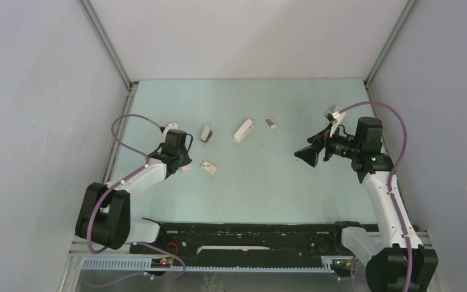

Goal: Unload the staples from the stapler
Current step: Pick up the stapler from the center of the board, then place the stapler at the center of the board.

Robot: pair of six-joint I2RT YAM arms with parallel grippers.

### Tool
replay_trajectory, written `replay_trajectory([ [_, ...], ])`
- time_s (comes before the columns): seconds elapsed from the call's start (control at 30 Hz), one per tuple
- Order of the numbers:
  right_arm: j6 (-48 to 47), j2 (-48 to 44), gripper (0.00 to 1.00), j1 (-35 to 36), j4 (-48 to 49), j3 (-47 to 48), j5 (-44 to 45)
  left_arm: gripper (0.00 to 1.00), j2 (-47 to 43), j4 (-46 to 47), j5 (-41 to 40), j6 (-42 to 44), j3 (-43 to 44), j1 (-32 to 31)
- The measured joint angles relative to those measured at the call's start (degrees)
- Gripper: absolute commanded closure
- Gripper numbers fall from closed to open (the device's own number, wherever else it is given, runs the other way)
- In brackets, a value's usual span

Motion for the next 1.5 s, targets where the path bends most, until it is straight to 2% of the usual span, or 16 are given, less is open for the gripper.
replay_trajectory([
  [0.1, 0.0, -0.07, 0.0, -0.07, 0.0, 0.0, -0.2, 0.95, 0.02, 0.02, 0.0, 0.04, 0.0, -0.11],
  [0.2, 0.02, -0.11, 0.0, -0.35, 0.0, 0.0, -0.52, 1.0, -0.57, 0.04, -0.07, 0.28, -0.39, -0.7],
  [0.33, 0.02, -0.15, 0.0, -0.44, 0.0, 0.0, -0.79, 1.0, -5.79, -0.63, -0.02, 0.48, -2.36, -3.48],
  [0.6, 0.02, -0.15, 0.0, -0.44, -0.13, 0.0, -1.22, 1.0, -22.32, -0.9, -0.02, 1.4, -5.84, -11.65],
  [0.87, -0.02, -0.15, 0.0, -0.42, -0.42, 0.0, -1.75, 1.0, -28.35, -0.07, -0.09, 2.34, -6.82, -22.91],
  [1.2, -0.04, -0.15, 0.0, -0.37, -0.59, 0.0, -1.84, 1.0, -23.5, 4.94, -0.31, 3.82, -6.8, -32.52],
  [1.5, -0.26, -0.15, 0.0, -0.31, -1.42, 0.0, -1.84, 1.0, -6.64, 12.55, 3.06, 10.8, -1.6, -40.72],
])
